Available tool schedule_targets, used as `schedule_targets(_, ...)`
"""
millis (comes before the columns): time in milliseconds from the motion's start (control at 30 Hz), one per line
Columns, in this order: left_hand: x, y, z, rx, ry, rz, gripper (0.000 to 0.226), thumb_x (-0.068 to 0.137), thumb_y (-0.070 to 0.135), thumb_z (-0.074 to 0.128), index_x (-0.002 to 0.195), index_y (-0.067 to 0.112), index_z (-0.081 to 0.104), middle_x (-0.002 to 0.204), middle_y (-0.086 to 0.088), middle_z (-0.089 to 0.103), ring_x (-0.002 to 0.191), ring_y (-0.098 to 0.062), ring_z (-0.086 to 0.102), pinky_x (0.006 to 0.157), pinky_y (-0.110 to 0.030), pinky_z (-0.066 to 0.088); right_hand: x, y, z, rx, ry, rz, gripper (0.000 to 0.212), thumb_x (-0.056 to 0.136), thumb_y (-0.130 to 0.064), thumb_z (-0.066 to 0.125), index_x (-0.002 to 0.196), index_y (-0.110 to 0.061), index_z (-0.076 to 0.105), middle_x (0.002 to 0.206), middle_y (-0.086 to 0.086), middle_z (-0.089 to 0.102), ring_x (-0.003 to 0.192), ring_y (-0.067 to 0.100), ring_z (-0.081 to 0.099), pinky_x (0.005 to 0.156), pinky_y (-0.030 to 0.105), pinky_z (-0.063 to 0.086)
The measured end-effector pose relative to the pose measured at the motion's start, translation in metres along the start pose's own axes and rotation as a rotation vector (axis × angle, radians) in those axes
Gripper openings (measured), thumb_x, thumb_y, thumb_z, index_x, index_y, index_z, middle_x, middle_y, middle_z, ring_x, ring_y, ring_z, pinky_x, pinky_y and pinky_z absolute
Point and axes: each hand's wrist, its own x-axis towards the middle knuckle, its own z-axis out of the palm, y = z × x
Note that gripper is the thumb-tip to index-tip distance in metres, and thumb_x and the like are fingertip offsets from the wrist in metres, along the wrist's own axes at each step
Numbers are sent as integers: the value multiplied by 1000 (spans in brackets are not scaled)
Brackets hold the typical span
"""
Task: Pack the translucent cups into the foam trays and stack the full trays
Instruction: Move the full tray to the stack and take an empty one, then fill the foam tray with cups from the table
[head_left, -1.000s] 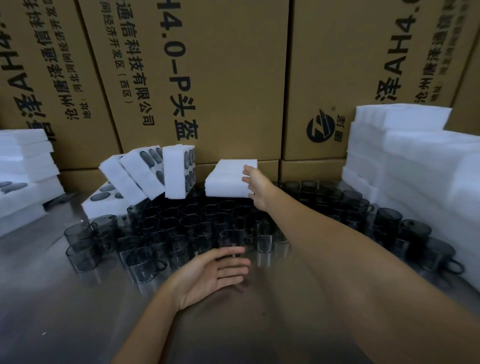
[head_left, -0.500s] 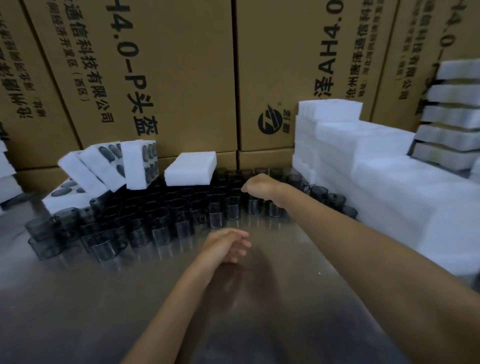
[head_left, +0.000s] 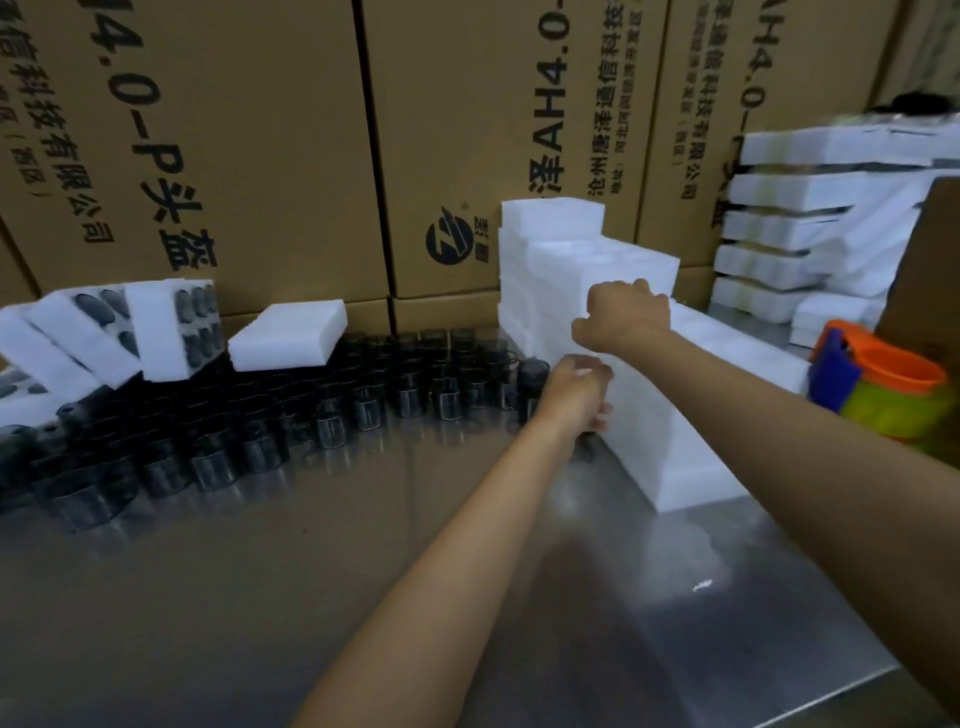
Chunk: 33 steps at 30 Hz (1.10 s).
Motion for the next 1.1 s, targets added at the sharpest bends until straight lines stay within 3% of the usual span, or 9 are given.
schedule_targets(133, 12, 7, 21, -26, -39, -100, 37, 99, 21, 55, 133, 9, 44, 118, -7, 52, 90, -25, 59, 60, -31, 58, 1, 21, 6, -65, -176, 147, 53, 89, -41, 64, 130, -13, 48, 139, 12, 42, 123, 32, 49, 103, 40, 33)
schedule_targets(233, 13, 4, 26, -168, -102, -127, 31, 99, 8, 48, 130, 4, 49, 128, -19, 54, 89, -28, 61, 76, -40, 60, 0, 23, 6, 21, -154, 102, 28, 89, -24, 63, 110, -9, 52, 125, 15, 51, 106, 32, 54, 90, 36, 39)
schedule_targets(333, 8, 3, 15, -331, -70, -58, 32, 99, 3, 37, 127, 0, 51, 112, -20, 61, 80, -29, 63, 85, -44, 58, -10, 12, -8, -11, -9, -8, 19, 85, -19, 65, 87, -11, 48, 101, 12, 60, 83, 28, 50, 75, 33, 36)
schedule_targets(400, 1, 7, -2, -495, -47, -40, 31, 102, 10, 37, 130, 2, 48, 101, -20, 61, 78, -31, 63, 81, -46, 58, -22, -2, -19, -24, 127, -100, 21, 82, -19, 66, 97, -10, 54, 100, 12, 61, 82, 29, 52, 74, 33, 36)
schedule_targets(500, -15, 11, -41, -607, 2, -19, 29, 103, 27, 43, 121, 7, 53, 96, -19, 65, 81, -33, 66, 70, -42, 59, -45, -35, -26, 77, 174, -218, 44, 84, -24, 68, 124, -9, 57, 116, 13, 62, 102, 32, 60, 82, 36, 44)
schedule_targets(667, -42, -2, -117, -497, 125, 21, 33, 94, 45, 51, 98, 16, 68, 85, -6, 71, 71, -19, 69, 64, -31, 56, -84, -102, -2, 293, 26, -375, 43, 87, -20, 60, 128, -9, 59, 122, 9, 65, 110, 29, 60, 88, 36, 52)
schedule_targets(833, -70, -40, -194, -582, 270, -81, 48, 91, 52, 53, 114, 12, 67, 93, -11, 74, 87, -25, 70, 75, -37, 54, -111, -149, 37, 377, -231, -529, 57, 89, -17, 58, 145, -16, 49, 138, 7, 58, 124, 26, 55, 94, 34, 49)
schedule_targets(900, -80, -56, -222, -569, 329, -71, 50, 91, 54, 52, 113, 12, 68, 92, -11, 76, 83, -24, 72, 71, -37, 56, -120, -162, 54, 395, -311, -562, 61, 88, -15, 58, 148, -20, 46, 139, 4, 57, 124, 24, 54, 90, 31, 48)
schedule_targets(1100, -103, -88, -272, -368, 404, -61, 54, 92, 51, 56, 133, 16, 56, 113, -11, 73, 101, -24, 71, 81, -38, 57, -155, -190, 98, 467, -388, -613, 61, 88, -12, 56, 148, -19, 46, 135, 3, 59, 125, 23, 53, 91, 28, 45)
